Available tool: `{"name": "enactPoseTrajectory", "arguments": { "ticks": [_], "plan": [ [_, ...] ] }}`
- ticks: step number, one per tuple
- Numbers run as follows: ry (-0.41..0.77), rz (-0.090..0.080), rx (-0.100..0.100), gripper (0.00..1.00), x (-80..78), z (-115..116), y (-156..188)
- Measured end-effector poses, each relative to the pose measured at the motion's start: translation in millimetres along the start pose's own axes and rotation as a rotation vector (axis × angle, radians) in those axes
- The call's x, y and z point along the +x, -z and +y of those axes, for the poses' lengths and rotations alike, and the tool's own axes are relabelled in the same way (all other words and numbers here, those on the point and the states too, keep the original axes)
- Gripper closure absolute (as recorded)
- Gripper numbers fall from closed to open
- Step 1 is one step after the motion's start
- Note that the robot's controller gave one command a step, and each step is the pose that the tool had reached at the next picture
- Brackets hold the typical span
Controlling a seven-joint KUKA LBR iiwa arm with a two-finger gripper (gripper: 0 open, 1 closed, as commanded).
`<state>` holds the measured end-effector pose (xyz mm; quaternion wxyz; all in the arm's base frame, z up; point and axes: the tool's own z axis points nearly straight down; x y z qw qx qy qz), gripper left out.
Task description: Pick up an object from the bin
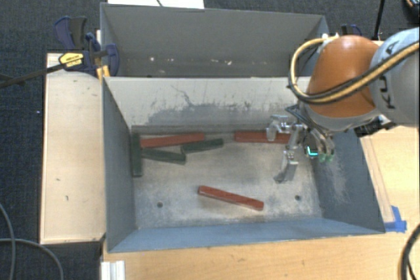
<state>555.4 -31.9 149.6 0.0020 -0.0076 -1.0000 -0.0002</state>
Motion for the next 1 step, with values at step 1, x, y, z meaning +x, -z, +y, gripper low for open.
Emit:
{"name": "enactPoseTrajectory", "arguments": {
  "ticks": [1],
  "plan": [
    [-0.02,0.002,-0.004,0.0,35.2,84.0,-82.9]
  ]
}}
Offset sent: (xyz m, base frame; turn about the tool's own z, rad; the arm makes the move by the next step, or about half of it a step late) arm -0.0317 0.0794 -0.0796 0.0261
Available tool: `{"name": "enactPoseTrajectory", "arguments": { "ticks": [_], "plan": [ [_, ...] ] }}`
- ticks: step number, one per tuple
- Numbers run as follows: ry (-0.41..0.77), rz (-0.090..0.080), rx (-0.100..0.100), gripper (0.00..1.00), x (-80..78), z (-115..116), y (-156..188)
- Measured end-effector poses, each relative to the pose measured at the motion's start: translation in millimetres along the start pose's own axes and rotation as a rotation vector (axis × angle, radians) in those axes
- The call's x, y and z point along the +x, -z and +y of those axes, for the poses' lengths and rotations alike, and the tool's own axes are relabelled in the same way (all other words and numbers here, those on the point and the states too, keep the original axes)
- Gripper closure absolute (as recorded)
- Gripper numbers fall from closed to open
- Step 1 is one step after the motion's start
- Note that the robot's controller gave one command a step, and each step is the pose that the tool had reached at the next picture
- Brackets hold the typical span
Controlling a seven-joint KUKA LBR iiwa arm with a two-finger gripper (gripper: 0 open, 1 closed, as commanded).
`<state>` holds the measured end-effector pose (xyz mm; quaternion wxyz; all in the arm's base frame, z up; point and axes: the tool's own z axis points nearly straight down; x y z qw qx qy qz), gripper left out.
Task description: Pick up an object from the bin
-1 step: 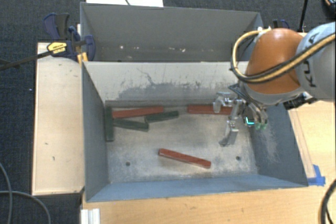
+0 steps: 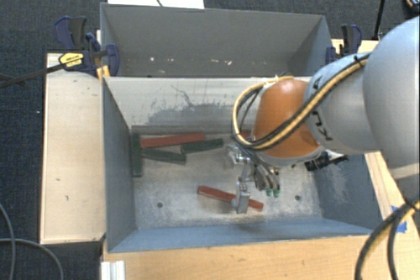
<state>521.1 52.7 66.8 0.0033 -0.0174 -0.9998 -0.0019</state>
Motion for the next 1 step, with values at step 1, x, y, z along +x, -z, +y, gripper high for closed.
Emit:
{"name": "enactPoseTrajectory", "arguments": {
  "ticks": [1],
  "plan": [
    [0.014,-0.005,0.004,0.0,35.9,-35.8,34.6]
  ]
}}
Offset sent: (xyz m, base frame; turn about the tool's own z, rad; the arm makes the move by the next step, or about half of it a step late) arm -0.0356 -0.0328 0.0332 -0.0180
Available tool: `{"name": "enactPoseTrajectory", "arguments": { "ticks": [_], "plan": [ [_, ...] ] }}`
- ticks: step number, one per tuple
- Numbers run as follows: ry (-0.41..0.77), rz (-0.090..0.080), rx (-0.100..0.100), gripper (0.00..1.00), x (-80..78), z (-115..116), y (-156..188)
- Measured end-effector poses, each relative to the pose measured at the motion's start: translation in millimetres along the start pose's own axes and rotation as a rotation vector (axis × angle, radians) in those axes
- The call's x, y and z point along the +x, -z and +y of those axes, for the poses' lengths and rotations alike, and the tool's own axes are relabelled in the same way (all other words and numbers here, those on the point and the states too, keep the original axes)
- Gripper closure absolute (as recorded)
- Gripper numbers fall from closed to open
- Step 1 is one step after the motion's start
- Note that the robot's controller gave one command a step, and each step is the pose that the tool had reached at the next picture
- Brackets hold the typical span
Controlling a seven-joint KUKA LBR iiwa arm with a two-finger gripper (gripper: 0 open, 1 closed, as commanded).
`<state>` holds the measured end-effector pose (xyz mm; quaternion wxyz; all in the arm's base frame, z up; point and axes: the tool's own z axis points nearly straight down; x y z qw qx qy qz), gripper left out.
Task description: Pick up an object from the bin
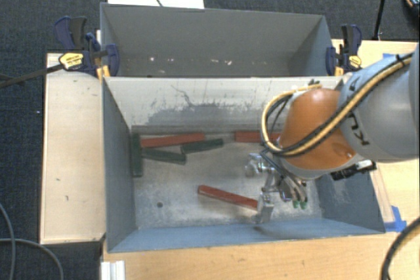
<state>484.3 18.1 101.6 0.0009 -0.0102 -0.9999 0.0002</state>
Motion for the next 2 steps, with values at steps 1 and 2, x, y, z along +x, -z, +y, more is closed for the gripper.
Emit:
{"name": "enactPoseTrajectory", "arguments": {
  "ticks": [1,2],
  "plan": [
    [0.013,-0.007,-0.004,0.0,-8.5,43.6,14.6],
    [-0.223,-0.004,-0.002,0.0,4.4,70.6,-31.5]
  ]
}}
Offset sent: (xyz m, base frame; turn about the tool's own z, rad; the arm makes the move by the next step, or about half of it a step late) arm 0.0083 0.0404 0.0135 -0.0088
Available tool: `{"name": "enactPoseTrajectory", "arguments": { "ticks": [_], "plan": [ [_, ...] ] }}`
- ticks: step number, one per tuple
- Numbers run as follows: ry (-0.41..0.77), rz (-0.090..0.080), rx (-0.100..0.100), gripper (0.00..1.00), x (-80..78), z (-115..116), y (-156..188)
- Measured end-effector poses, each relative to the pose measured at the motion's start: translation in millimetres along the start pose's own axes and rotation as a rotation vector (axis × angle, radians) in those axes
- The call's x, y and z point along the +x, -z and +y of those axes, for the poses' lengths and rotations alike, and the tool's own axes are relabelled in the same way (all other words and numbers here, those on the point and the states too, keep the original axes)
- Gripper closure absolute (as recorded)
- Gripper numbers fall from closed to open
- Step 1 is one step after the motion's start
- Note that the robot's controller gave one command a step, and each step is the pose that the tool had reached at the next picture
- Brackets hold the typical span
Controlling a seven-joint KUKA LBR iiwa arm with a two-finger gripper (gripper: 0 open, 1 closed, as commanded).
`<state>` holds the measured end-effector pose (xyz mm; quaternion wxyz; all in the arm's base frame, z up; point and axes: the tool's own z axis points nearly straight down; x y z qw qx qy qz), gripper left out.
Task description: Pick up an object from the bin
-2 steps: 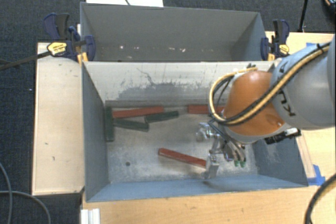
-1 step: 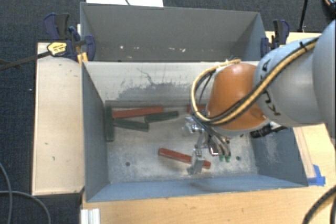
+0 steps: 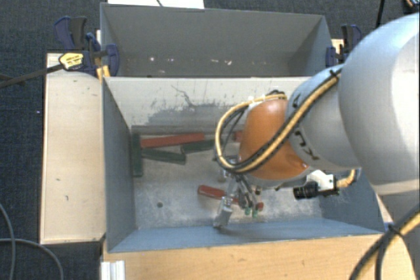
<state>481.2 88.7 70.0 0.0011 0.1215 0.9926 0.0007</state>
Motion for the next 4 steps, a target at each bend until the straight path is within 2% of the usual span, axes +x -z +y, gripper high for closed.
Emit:
{"name": "enactPoseTrajectory", "arguments": {
  "ticks": [1,2,3,4],
  "plan": [
    [0.002,-0.001,0.0,0.0,-0.7,0.1,0.2],
    [0.002,-0.001,0.0,1.0,-0.5,0.0,0.3],
    [0.007,-0.003,-0.001,1.0,-2.1,0.5,47.2],
    [0.012,-0.005,-0.002,1.0,-4.0,0.9,112.7]
  ]
}}
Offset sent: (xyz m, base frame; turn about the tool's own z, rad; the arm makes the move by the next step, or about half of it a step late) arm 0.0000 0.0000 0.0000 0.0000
